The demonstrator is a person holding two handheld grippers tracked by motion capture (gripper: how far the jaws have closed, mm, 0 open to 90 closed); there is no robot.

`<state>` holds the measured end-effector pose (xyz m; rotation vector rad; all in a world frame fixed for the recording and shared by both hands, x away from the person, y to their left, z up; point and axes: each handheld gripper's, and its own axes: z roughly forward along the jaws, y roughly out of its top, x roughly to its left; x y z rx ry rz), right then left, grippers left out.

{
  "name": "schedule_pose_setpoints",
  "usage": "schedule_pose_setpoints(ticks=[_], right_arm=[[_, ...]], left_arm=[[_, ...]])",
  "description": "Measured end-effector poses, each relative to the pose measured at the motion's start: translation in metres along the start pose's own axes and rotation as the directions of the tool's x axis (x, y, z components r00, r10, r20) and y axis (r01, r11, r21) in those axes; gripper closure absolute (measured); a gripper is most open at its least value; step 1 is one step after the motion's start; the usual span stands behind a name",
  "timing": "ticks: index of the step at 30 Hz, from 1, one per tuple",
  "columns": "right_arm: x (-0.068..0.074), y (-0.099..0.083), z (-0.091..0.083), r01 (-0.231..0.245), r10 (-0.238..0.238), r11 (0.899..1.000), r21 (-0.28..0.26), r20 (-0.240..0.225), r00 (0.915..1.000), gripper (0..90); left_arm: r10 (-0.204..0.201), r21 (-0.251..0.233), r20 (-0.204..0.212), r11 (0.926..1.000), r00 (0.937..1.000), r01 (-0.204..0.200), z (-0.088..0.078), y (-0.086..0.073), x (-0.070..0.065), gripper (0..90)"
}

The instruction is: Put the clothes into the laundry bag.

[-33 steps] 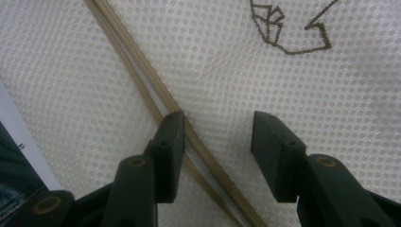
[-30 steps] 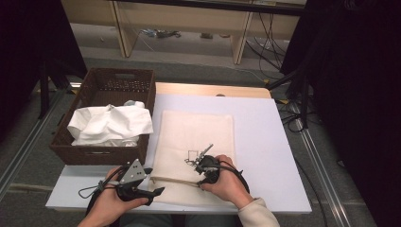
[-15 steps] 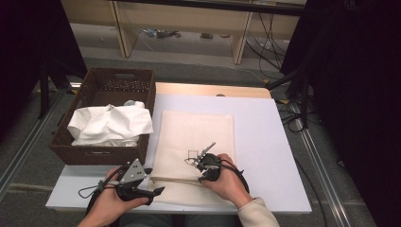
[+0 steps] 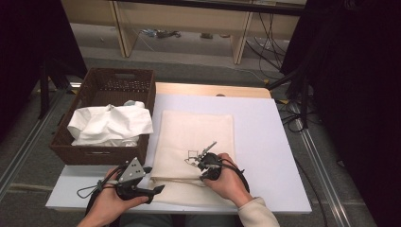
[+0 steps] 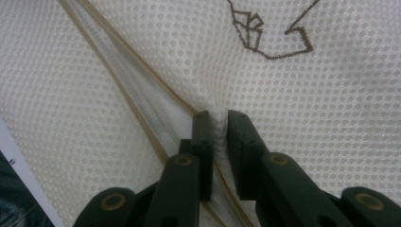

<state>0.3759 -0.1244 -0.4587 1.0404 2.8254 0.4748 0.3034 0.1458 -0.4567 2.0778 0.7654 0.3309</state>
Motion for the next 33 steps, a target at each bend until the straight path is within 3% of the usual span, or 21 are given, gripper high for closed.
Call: schedule_pose_setpoints(ticks=[2, 3, 4, 5, 11, 12, 16, 17, 19, 20, 22, 23, 24, 25, 27, 28, 31, 32, 33], right_arm=[[-0.001, 0.000, 0.000, -0.008, 0.007, 1.000, -0.017, -0.018, 0.9998, 84.5], [-0.005, 0.000, 0.000, 0.022, -0.021, 1.000, -0.018, 0.010, 0.9997, 86.6], [-0.002, 0.000, -0.002, -0.018, 0.017, 0.999, -0.036, -0.014, 0.9998, 87.2], [-0.003, 0.000, -0.002, -0.017, 0.016, 0.999, -0.041, -0.015, 0.9998, 87.8], [-0.004, 0.001, -0.004, -0.004, 0.005, 0.999, -0.047, 0.020, 0.9998, 88.6], [-0.001, 0.001, -0.006, -0.039, 0.039, 0.998, -0.050, -0.002, 0.9993, 88.6], [-0.002, 0.002, -0.012, -0.014, 0.017, 0.997, -0.070, 0.046, 0.9988, 88.7], [0.000, 0.003, -0.015, -0.039, 0.041, 0.996, -0.085, 0.024, 0.9989, 88.7], [-0.003, 0.003, -0.020, -0.018, 0.024, 0.994, -0.104, 0.059, 0.9980, 88.8], [-0.002, 0.003, -0.023, -0.035, 0.042, 0.993, -0.116, 0.060, 0.9973, 88.8], [-0.003, 0.004, -0.028, -0.021, 0.033, 0.989, -0.143, 0.079, 0.9963, 88.9], [-0.001, 0.004, -0.030, -0.049, 0.059, 0.986, -0.159, 0.057, 0.9966, 88.9], [-0.003, 0.004, -0.033, -0.016, 0.032, 0.986, -0.165, 0.097, 0.9948, 89.0], [-0.001, 0.005, -0.034, -0.041, 0.060, 0.981, -0.188, 0.097, 0.9935, 89.0], [0.000, 0.006, -0.037, -0.044, 0.063, 0.978, -0.205, 0.089, 0.9940, 89.0], [0.000, 0.006, -0.039, -0.046, 0.064, 0.980, -0.194, 0.087, 0.9942, 89.1], [0.000, 0.006, -0.043, -0.054, 0.073, 0.976, -0.213, 0.083, 0.9939, 89.1], [-0.002, 0.006, -0.045, -0.020, 0.041, 0.980, -0.197, 0.103, 0.9938, 89.2], [0.000, 0.007, -0.046, -0.051, 0.074, 0.973, -0.224, 0.095, 0.9927, 89.2]], left_arm=[[-0.015, -0.008, 0.005, 0.9999, 0.9999, 0.015, 0.001, 0.000, -0.001, 24.6], [-0.029, -0.016, -0.004, 0.9994, 0.9996, 0.029, 0.001, 0.000, -0.003, 24.3], [-0.032, -0.019, -0.001, 0.9993, 0.9995, 0.032, 0.002, 0.000, -0.003, 24.2], [-0.034, -0.022, 0.000, 0.9992, 0.9994, 0.034, 0.002, 0.000, -0.003, 24.1], [-0.012, -0.003, -0.005, 0.9999, 0.9999, 0.012, 0.000, 0.000, -0.001, 23.8], [-0.014, -0.012, -0.005, 0.9998, 0.9999, 0.014, 0.000, 0.000, -0.001, 23.7], [-0.026, -0.009, -0.019, 0.9996, 0.9995, 0.026, -0.001, 0.001, -0.002, 23.3], [-0.023, -0.012, -0.013, 0.9997, 0.9997, 0.022, -0.001, 0.001, -0.001, 23.2], [-0.014, -0.018, -0.017, 0.9997, 0.9998, 0.013, -0.002, 0.002, -0.001, 22.6], [-0.011, -0.023, -0.029, 0.9997, 0.9995, 0.011, -0.002, 0.002, -0.001, 22.1], [-0.037, -0.036, -0.027, 0.9987, 0.9989, 0.036, -0.002, 0.002, -0.003, 21.2], [-0.031, -0.034, -0.024, 0.9990, 0.9992, 0.030, -0.002, 0.002, -0.003, 20.5], [-0.018, -0.037, -0.021, 0.9992, 0.9996, 0.017, -0.002, 0.002, -0.002, 20.1], [-0.026, -0.040, -0.011, 0.9989, 0.9996, 0.025, -0.002, 0.003, -0.003, 19.7], [-0.004, -0.025, -0.023, 0.9997, 0.9997, 0.003, -0.004, 0.004, -0.003, 19.5], [-0.021, -0.054, -0.017, 0.9984, 0.9996, 0.020, -0.003, 0.004, -0.005, 19.4], [-0.010, -0.060, -0.020, 0.9981, 0.9998, 0.009, -0.005, 0.006, -0.005, 19.3], [-0.012, -0.074, -0.018, 0.9972, 0.9998, 0.011, -0.005, 0.006, -0.005, 19.2], [-0.012, -0.070, -0.022, 0.9975, 0.9997, 0.010, -0.007, 0.007, -0.005, 19.1]])
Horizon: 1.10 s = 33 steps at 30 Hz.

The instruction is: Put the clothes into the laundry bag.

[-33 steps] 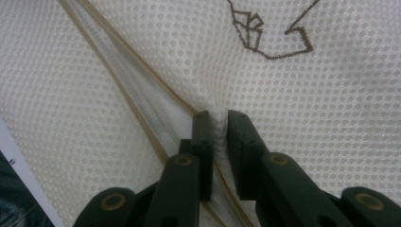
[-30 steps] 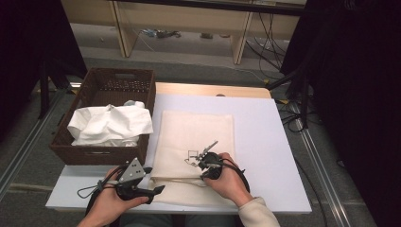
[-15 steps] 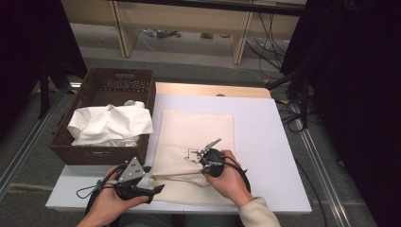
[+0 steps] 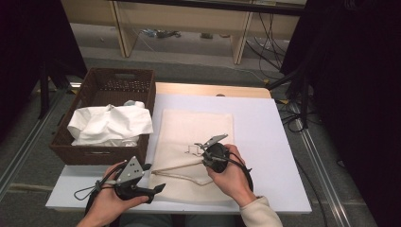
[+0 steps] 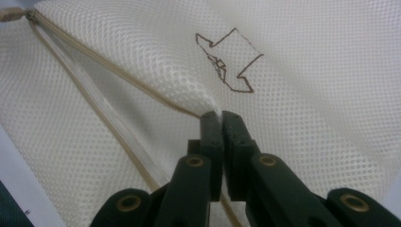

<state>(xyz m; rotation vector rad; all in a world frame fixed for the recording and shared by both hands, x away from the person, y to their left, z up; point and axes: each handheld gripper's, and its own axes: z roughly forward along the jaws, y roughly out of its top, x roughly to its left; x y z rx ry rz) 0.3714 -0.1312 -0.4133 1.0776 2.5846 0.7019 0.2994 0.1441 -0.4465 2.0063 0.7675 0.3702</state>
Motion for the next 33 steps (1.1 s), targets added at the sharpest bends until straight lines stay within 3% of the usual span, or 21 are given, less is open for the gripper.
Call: schedule_pose_setpoints(ticks=[2, 3, 4, 5, 6, 8, 9, 10, 11, 14, 15, 16, 19, 22, 24, 25, 26, 27, 28, 30, 33], right_arm=[[0.002, 0.002, -0.002, -0.045, 0.045, 0.999, -0.029, 0.005, 0.9990, 89.2], [-0.001, 0.002, -0.005, -0.007, 0.007, 1.000, -0.013, 0.009, 0.9999, 89.2], [-0.001, 0.003, -0.006, -0.010, 0.010, 1.000, -0.025, 0.005, 0.9999, 89.2], [0.002, 0.005, -0.006, -0.065, 0.066, 0.997, -0.048, 0.008, 0.9978, 89.2], [-0.001, 0.005, -0.008, -0.017, 0.017, 0.999, -0.035, 0.001, 0.9999, 89.2], [-0.002, 0.007, -0.011, -0.015, 0.015, 0.999, -0.051, 0.011, 0.9998, 89.2], [0.000, 0.009, -0.011, -0.056, 0.057, 0.996, -0.071, 0.013, 0.9983, 89.2], [-0.005, 0.008, -0.014, 0.008, -0.006, 0.998, -0.058, 0.034, 0.9994, 89.2], [-0.003, 0.009, -0.015, -0.020, 0.021, 0.997, -0.070, 0.011, 0.9997, 89.2], [-0.005, 0.013, -0.019, -0.007, 0.011, 0.994, -0.110, 0.036, 0.9993, 89.2], [-0.008, 0.014, -0.021, 0.024, -0.020, 0.995, -0.099, 0.043, 0.9989, 89.2], [-0.006, 0.014, -0.022, -0.013, 0.016, 0.994, -0.111, 0.024, 0.9996, 89.2], [-0.007, 0.016, -0.026, -0.012, 0.016, 0.992, -0.126, 0.031, 0.9994, 89.2], [-0.008, 0.018, -0.029, -0.015, 0.019, 0.990, -0.139, 0.029, 0.9994, 89.2], [-0.009, 0.019, -0.031, -0.017, 0.022, 0.989, -0.147, 0.033, 0.9992, 89.2], [-0.009, 0.019, -0.032, -0.013, 0.018, 0.990, -0.144, 0.029, 0.9994, 89.2], [-0.009, 0.020, -0.032, -0.011, 0.015, 0.989, -0.149, 0.025, 0.9996, 89.2], [-0.010, 0.020, -0.032, 0.002, 0.001, 0.988, -0.154, 0.021, 0.9998, 89.2], [-0.008, 0.021, -0.033, -0.021, 0.026, 0.987, -0.156, 0.030, 0.9992, 89.2], [-0.008, 0.021, -0.034, -0.007, 0.012, 0.988, -0.154, 0.033, 0.9994, 89.2], [-0.009, 0.021, -0.035, -0.020, 0.025, 0.988, -0.155, 0.030, 0.9993, 89.2]], left_arm=[[-0.003, -0.020, 0.009, 0.9998, 1.0000, 0.003, -0.002, 0.003, 0.000, 19.2], [0.001, -0.027, 0.015, 0.9996, 0.9999, -0.001, -0.003, 0.005, -0.001, 19.1], [0.006, -0.029, 0.017, 0.9996, 0.9998, -0.006, -0.004, 0.007, -0.001, 19.0], [0.012, -0.032, 0.022, 0.9994, 0.9997, -0.011, -0.006, 0.009, -0.001, 18.8], [0.018, -0.043, 0.026, 0.9989, 0.9995, -0.017, -0.007, 0.011, -0.001, 18.6], [0.040, -0.053, 0.021, 0.9978, 0.9990, -0.039, -0.012, 0.017, -0.001, 17.7], [0.048, -0.063, 0.019, 0.9969, 0.9987, -0.047, -0.015, 0.021, 0.000, 17.3], [0.048, -0.067, 0.010, 0.9966, 0.9988, -0.047, -0.017, 0.023, 0.000, 17.1], [0.078, -0.073, 0.001, 0.9943, 0.9969, -0.078, -0.020, 0.028, 0.003, 17.0], [0.070, -0.095, -0.051, 0.9926, 0.9962, -0.075, -0.029, 0.042, 0.013, 16.2], [0.090, -0.105, -0.068, 0.9897, 0.9937, -0.097, -0.031, 0.046, 0.018, 15.7], [0.095, -0.106, -0.092, 0.9889, 0.9913, -0.104, -0.035, 0.051, 0.026, 15.3], [0.055, -0.103, -0.177, 0.9919, 0.9827, -0.074, -0.043, 0.062, 0.045, 11.9], [0.048, -0.062, -0.246, 0.9959, 0.9681, -0.065, -0.047, 0.071, 0.067, 9.2], [0.038, -0.038, -0.262, 0.9980, 0.9643, -0.050, -0.044, 0.075, 0.082, 8.4], [0.033, 0.000, -0.297, 0.9994, 0.9542, -0.035, -0.044, 0.076, 0.091, 7.8], [0.017, 0.000, -0.307, 0.9998, 0.9517, -0.018, -0.041, 0.078, 0.096, 7.3], [0.046, 0.051, -0.316, 0.9982, 0.9477, -0.031, -0.038, 0.080, 0.106, 6.4], [0.063, 0.075, -0.315, 0.9963, 0.9470, -0.042, -0.035, 0.082, 0.114, 5.7], [0.073, 0.126, -0.322, 0.9915, 0.9440, -0.034, -0.031, 0.086, 0.123, 5.6], [0.043, 0.157, -0.288, 0.9876, 0.9566, 0.003, -0.019, 0.091, 0.138, 2.9]])
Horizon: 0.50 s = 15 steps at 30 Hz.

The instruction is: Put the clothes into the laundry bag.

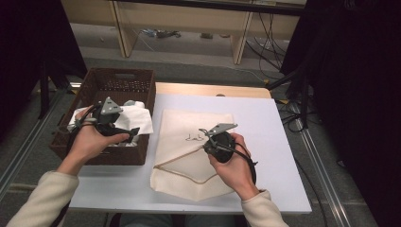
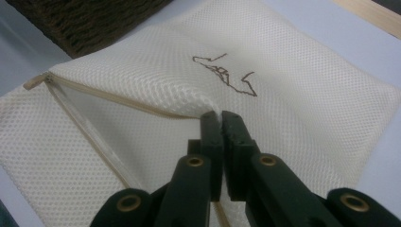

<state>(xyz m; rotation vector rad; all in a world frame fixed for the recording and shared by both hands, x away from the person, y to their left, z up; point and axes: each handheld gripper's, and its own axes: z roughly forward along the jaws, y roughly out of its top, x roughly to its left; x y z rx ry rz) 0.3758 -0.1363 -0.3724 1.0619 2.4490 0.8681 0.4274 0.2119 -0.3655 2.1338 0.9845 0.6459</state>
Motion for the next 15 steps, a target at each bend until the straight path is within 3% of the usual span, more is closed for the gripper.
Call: schedule_pose_setpoints(ticks=[2, 3, 5, 6, 7, 11, 12, 14, 15], right_arm=[[-0.001, 0.000, 0.000, 0.022, -0.022, 1.000, -0.019, 0.001, 0.9998, 89.2], [0.001, 0.000, -0.001, -0.027, 0.027, 1.000, -0.003, -0.002, 0.9996, 89.2], [-0.001, 0.000, -0.002, -0.003, 0.003, 1.000, -0.013, 0.007, 1.0000, 89.2], [0.000, 0.000, -0.003, -0.021, 0.021, 1.000, -0.009, 0.001, 0.9998, 89.2], [-0.002, 0.001, -0.002, 0.008, -0.008, 1.000, -0.021, 0.006, 1.0000, 89.2], [-0.002, 0.001, -0.001, -0.004, 0.004, 1.000, -0.016, -0.001, 1.0000, 89.2], [-0.001, 0.001, -0.001, -0.025, 0.025, 1.000, -0.012, -0.001, 0.9997, 89.2], [0.000, 0.000, -0.001, -0.039, 0.039, 0.999, -0.001, -0.008, 0.9992, 89.2], [0.001, 0.000, -0.001, -0.036, 0.036, 0.999, 0.000, -0.010, 0.9993, 89.2]], left_arm=[[-0.020, 0.009, 0.010, 0.9998, 0.9997, 0.020, 0.010, 0.003, 0.008, 3.2], [-0.032, 0.019, 0.002, 0.9993, 0.9995, 0.032, 0.014, 0.004, 0.010, 3.1], [-0.053, 0.027, -0.006, 0.9982, 0.9986, 0.053, 0.020, 0.006, 0.013, 2.9], [-0.056, 0.035, -0.006, 0.9978, 0.9984, 0.056, 0.023, 0.006, 0.016, 2.5], [-0.086, 0.042, -0.009, 0.9954, 0.9962, 0.087, 0.028, 0.006, 0.016, 1.8], [-0.139, 0.072, -0.016, 0.9875, 0.9901, 0.140, 0.040, 0.006, 0.019, 1.1], [-0.150, 0.069, -0.014, 0.9862, 0.9886, 0.151, 0.042, 0.006, 0.019, 1.1], [-0.183, 0.124, -0.001, 0.9756, 0.9831, 0.182, 0.043, 0.007, 0.022, 0.7], [-0.203, 0.128, 0.011, 0.9713, 0.9791, 0.200, 0.045, 0.007, 0.025, 0.3]])
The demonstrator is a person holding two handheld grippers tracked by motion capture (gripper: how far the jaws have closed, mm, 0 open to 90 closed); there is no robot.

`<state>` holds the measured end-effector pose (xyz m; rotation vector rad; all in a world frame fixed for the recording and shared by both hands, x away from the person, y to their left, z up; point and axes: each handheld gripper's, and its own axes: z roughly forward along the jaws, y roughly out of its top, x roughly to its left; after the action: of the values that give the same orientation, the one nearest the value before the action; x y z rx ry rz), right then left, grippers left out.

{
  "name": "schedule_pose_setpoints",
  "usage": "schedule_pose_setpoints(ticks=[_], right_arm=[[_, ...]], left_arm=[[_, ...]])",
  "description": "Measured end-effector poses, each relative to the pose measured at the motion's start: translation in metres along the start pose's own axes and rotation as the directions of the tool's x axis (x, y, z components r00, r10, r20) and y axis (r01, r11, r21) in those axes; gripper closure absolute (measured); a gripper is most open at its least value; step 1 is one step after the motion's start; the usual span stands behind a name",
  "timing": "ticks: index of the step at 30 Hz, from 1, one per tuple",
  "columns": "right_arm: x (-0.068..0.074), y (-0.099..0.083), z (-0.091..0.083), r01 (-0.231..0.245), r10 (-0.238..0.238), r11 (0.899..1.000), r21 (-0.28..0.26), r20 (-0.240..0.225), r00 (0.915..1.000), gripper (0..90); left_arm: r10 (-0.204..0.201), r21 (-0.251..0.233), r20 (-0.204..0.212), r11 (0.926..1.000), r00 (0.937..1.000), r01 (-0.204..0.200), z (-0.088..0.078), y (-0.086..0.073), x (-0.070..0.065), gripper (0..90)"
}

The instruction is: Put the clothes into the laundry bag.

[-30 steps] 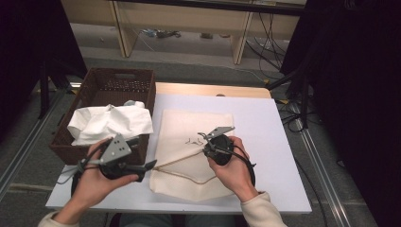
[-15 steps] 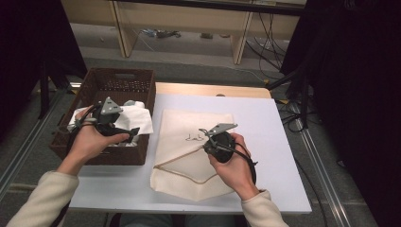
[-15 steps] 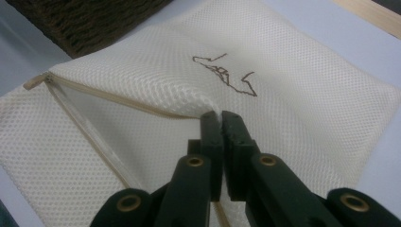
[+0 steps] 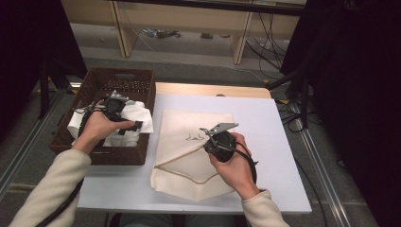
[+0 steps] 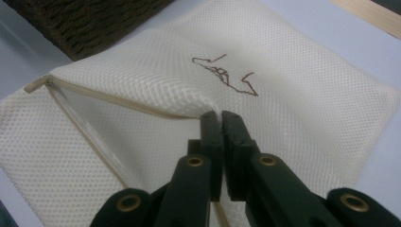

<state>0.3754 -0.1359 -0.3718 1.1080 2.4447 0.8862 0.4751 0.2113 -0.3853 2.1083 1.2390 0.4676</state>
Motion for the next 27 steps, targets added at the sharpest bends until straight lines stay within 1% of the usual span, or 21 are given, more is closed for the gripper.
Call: schedule_pose_setpoints(ticks=[1, 2, 3, 4, 5, 6, 11, 14, 15, 16, 17, 18, 19, 20, 21, 22, 23, 24, 25, 27], right_arm=[[-0.001, 0.000, 0.000, 0.016, -0.016, 1.000, -0.005, 0.003, 0.9999, 89.2], [-0.001, 0.000, 0.001, 0.014, -0.014, 1.000, -0.005, 0.002, 0.9999, 89.2], [-0.002, 0.000, 0.000, 0.018, -0.018, 1.000, 0.000, -0.001, 0.9998, 89.2], [-0.002, 0.000, 0.001, 0.021, -0.021, 1.000, -0.001, -0.001, 0.9998, 89.2], [-0.002, 0.000, 0.001, 0.018, -0.018, 1.000, 0.001, -0.001, 0.9998, 89.2], [-0.003, -0.001, 0.002, 0.020, -0.020, 1.000, 0.000, 0.002, 0.9998, 89.2], [-0.004, -0.001, 0.002, 0.022, -0.022, 1.000, 0.000, 0.000, 0.9998, 89.2], [-0.004, -0.001, 0.002, 0.026, -0.026, 1.000, 0.002, 0.001, 0.9997, 89.2], [-0.004, -0.001, 0.002, 0.023, -0.023, 1.000, 0.001, 0.002, 0.9997, 89.2], [-0.003, -0.001, 0.002, 0.011, -0.011, 1.000, 0.007, -0.001, 0.9999, 89.2], [-0.004, -0.001, 0.002, 0.010, -0.010, 1.000, 0.007, 0.000, 0.9999, 89.2], [-0.003, -0.001, 0.002, 0.005, -0.005, 1.000, 0.006, 0.001, 1.0000, 89.2], [-0.004, -0.002, 0.002, 0.018, -0.018, 1.000, 0.006, 0.002, 0.9998, 89.2], [-0.004, -0.002, 0.003, 0.016, -0.016, 1.000, 0.008, -0.001, 0.9999, 89.2], [-0.004, -0.002, 0.003, 0.015, -0.015, 1.000, 0.006, -0.001, 0.9999, 89.2], [-0.003, -0.002, 0.003, -0.005, 0.005, 1.000, 0.012, -0.004, 1.0000, 89.2], [-0.003, -0.002, 0.003, -0.004, 0.004, 1.000, 0.010, -0.004, 1.0000, 89.2], [-0.003, -0.002, 0.003, 0.004, -0.004, 1.000, 0.009, -0.003, 1.0000, 89.2], [-0.003, -0.002, 0.003, 0.004, -0.004, 1.000, 0.008, -0.003, 1.0000, 89.2], [-0.003, -0.002, 0.002, -0.014, 0.014, 1.000, 0.012, -0.005, 0.9999, 89.2]], left_arm=[[-0.033, -0.014, 0.013, 0.9993, 0.9994, 0.033, 0.003, 0.000, 0.001, 0.2], [-0.039, -0.006, 0.015, 0.9992, 0.9991, 0.039, 0.005, 0.001, 0.002, 0.0], [-0.035, 0.011, 0.015, 0.9993, 0.9993, 0.035, 0.005, 0.001, 0.004, 0.0], [-0.049, 0.010, 0.016, 0.9988, 0.9987, 0.049, 0.007, 0.002, 0.004, 0.0], [-0.039, 0.023, 0.014, 0.9990, 0.9992, 0.038, 0.008, 0.002, 0.005, 0.0], [-0.042, 0.024, 0.011, 0.9988, 0.9991, 0.042, 0.008, 0.003, 0.005, 0.0], [-0.032, 0.039, 0.006, 0.9987, 0.9995, 0.032, 0.009, 0.005, 0.005, 0.0], [-0.036, 0.049, -0.008, 0.9981, 0.9993, 0.036, 0.010, 0.006, 0.008, 0.0], [-0.036, 0.052, -0.027, 0.9980, 0.9990, 0.037, 0.010, 0.006, 0.009, 0.0], [-0.029, 0.067, -0.049, 0.9972, 0.9984, 0.032, 0.010, 0.006, 0.010, 0.3], [-0.018, 0.082, -0.065, 0.9964, 0.9977, 0.023, 0.011, 0.006, 0.011, 0.5], [-0.015, 0.120, -0.074, 0.9924, 0.9971, 0.024, 0.010, 0.007, 0.012, 0.9], [-0.028, 0.135, -0.075, 0.9901, 0.9968, 0.038, 0.012, 0.006, 0.013, 1.5], [-0.039, 0.133, -0.074, 0.9899, 0.9965, 0.049, 0.017, 0.004, 0.013, 1.5], [-0.039, 0.142, -0.072, 0.9887, 0.9967, 0.049, 0.019, 0.003, 0.013, 1.5], [-0.048, 0.162, -0.080, 0.9849, 0.9956, 0.060, 0.021, 0.003, 0.013, 1.4], [-0.048, 0.162, -0.080, 0.9849, 0.9956, 0.060, 0.021, 0.003, 0.013, 1.6], [-0.040, 0.173, -0.099, 0.9832, 0.9943, 0.057, 0.024, 0.003, 0.014, 2.0], [-0.040, 0.170, -0.099, 0.9838, 0.9943, 0.057, 0.026, 0.003, 0.014, 2.2], [-0.038, 0.180, -0.109, 0.9821, 0.9933, 0.057, 0.027, 0.002, 0.014, 4.6]])
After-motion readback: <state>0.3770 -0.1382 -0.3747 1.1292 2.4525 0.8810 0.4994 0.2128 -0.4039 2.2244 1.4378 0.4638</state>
